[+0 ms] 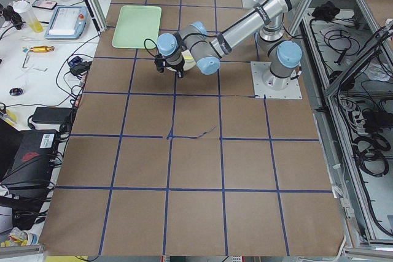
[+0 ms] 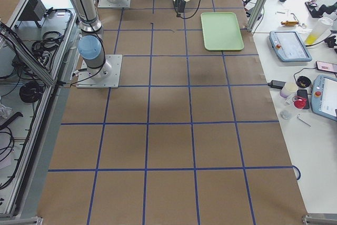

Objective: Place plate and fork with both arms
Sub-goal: 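Carry the plate with the left gripper onto the green tray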

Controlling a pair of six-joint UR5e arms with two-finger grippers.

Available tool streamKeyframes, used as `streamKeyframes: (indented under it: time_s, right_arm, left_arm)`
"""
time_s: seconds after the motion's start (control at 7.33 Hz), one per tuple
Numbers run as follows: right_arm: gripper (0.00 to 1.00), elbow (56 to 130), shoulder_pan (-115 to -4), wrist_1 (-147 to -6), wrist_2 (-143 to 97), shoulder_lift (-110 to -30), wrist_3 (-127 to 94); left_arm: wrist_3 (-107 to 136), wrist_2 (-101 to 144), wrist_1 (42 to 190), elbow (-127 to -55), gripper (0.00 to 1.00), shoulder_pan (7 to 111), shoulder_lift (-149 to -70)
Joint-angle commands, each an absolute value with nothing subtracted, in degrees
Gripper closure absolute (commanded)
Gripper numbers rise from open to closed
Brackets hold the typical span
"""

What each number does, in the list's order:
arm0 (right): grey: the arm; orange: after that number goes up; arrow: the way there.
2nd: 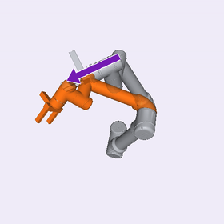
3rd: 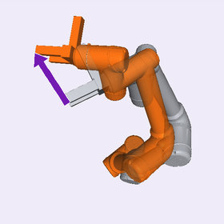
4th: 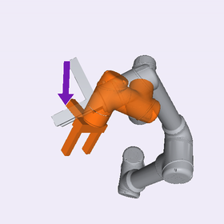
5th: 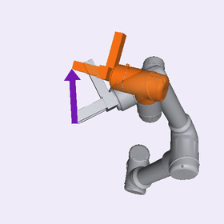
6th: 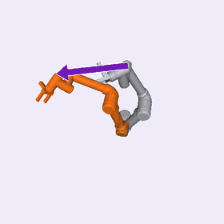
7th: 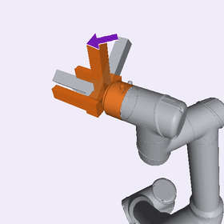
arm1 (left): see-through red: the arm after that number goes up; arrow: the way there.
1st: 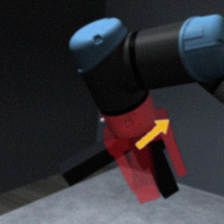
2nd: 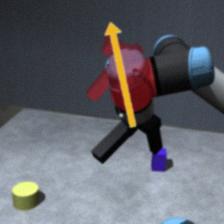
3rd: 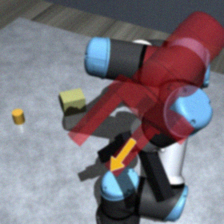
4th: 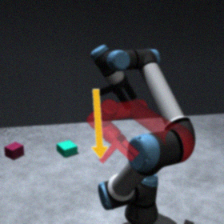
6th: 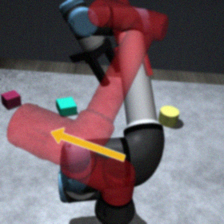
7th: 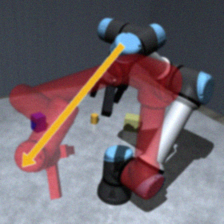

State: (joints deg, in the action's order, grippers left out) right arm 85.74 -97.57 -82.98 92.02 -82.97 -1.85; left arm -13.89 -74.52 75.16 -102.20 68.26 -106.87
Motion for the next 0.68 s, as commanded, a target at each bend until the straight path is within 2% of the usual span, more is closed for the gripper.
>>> streamKeyframes:
  time_s: [0.0,0.27,0.55]
  right_arm:
    - [0.0,85.7,-97.6,-82.6,92.1,-83.1,-1.8]
    - [0.0,86.0,-97.5,-82.5,92.1,-83.1,-1.8]
    - [0.0,86.1,-97.5,-82.6,92.0,-83.1,-1.8]
  left_arm:
    - [-3.6,-70.3,74.9,-96.6,1.0,74.7,-109.8]
    - [0.4,-66.5,68.6,-94.8,1.0,79.5,-113.4]
    - [1.9,-66.4,66.8,-86.3,1.0,84.4,-119.7]
